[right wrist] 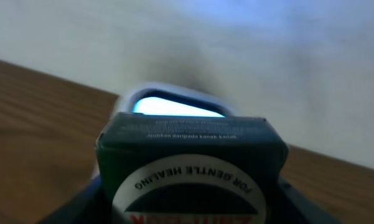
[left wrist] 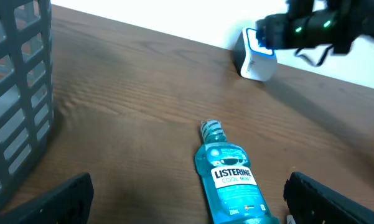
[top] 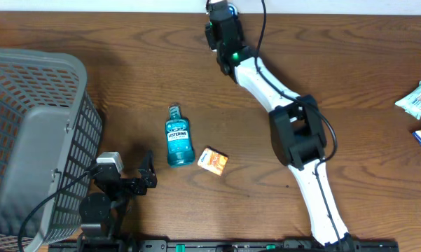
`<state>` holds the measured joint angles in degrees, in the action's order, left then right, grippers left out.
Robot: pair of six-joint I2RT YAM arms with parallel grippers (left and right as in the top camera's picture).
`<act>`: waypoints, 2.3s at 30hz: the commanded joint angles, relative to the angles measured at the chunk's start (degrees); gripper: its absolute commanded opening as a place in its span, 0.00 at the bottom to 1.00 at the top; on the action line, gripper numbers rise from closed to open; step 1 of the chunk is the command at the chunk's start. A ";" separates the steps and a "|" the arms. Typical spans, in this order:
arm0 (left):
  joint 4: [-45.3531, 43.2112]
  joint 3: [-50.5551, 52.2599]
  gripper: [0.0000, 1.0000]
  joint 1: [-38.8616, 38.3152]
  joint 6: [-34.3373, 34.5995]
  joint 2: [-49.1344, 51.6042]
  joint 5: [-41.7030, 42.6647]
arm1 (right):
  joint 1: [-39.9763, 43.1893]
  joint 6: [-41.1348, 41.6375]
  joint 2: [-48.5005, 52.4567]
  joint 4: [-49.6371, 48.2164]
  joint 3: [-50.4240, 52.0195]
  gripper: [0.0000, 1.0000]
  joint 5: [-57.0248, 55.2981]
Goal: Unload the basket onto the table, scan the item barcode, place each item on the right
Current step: 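Lift the Zam-Buk tin and hold it under the scanner, then carry the tin to the right table edge and release it, then move the right gripper to the orange-white tissue pack and grasp it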
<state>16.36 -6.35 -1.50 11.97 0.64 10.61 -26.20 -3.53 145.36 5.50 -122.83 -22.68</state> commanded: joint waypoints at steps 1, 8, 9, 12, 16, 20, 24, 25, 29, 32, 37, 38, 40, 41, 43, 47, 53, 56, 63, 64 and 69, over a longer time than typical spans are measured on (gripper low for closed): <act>1.44 0.83 0.98 0.31 -0.33 -0.04 0.74 | 3.37 -5.70 -8.48 4.04 -1.05 0.45 -10.36; 1.44 0.83 0.98 0.31 -0.33 -0.04 0.74 | 14.23 -8.48 -11.32 21.46 -1.05 0.46 -17.31; 1.44 0.83 0.98 0.31 -0.33 -0.04 0.74 | 16.55 -7.78 -11.26 24.33 -1.05 0.44 -17.27; 1.44 0.83 0.98 0.31 -0.33 -0.04 0.74 | 25.88 -3.69 -11.10 33.24 -0.48 0.40 -14.01; 1.44 0.83 0.98 0.31 -0.33 -0.04 0.74 | 35.23 0.42 -10.82 38.14 0.42 0.38 -5.46; 1.44 0.83 0.98 0.31 -0.33 -0.04 0.74 | 44.13 2.86 -10.45 40.79 2.86 0.52 4.44; 1.44 0.83 0.98 0.31 -0.33 -0.04 0.74 | 51.58 4.46 -10.45 40.79 6.03 0.85 11.21; 1.44 0.83 0.98 0.31 -0.33 -0.04 0.74 | 52.83 5.60 -10.45 40.83 6.16 0.90 12.20; 1.44 0.83 0.98 0.31 -0.33 -0.04 0.74 | 56.17 6.84 -11.63 41.48 5.81 0.99 17.81; 1.44 0.83 0.98 0.31 -0.33 -0.04 0.74 | 56.02 10.32 -15.98 41.31 5.68 0.99 23.23; 1.46 0.83 0.98 0.31 -0.33 -0.04 0.74 | 53.81 14.99 -23.87 42.18 5.66 0.99 41.18; 1.44 0.83 0.98 0.31 -0.33 -0.04 0.74 | 53.07 16.20 -25.57 43.06 5.66 0.99 46.38; 1.44 0.83 0.98 0.31 -0.33 -0.04 0.74 | 51.04 18.86 -28.48 45.75 5.66 0.99 53.96; 1.44 0.83 0.98 0.31 -0.33 -0.04 0.74 | 49.64 20.13 -29.73 47.60 5.66 0.99 55.87; 1.44 0.83 0.98 0.31 -0.33 -0.04 0.74 | 45.35 21.94 -31.61 51.91 5.66 0.99 56.50; 1.44 0.83 0.98 0.31 -0.33 -0.04 0.74 | 35.74 19.91 -31.61 58.95 6.03 0.99 56.26; 1.44 0.83 0.98 0.31 -0.33 -0.04 0.74 | 22.05 11.10 -31.30 65.51 11.08 0.98 55.32; 1.44 0.83 0.98 0.31 -0.33 -0.04 0.74 | 15.41 11.23 -31.30 69.51 15.28 0.88 54.49; 1.44 0.83 0.98 0.31 -0.33 -0.04 0.74 | 3.32 24.83 -31.28 67.21 29.57 0.83 50.90; 1.44 0.83 0.98 0.31 -0.33 -0.04 0.74 | 2.27 27.56 -31.28 66.27 31.26 0.99 49.70; 1.44 0.83 0.98 0.31 -0.33 -0.04 0.74 | -1.53 38.71 -31.28 60.57 39.43 0.99 48.28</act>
<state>16.36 -6.35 -1.50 11.97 0.64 10.63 -26.61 24.86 114.02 67.40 -86.74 27.64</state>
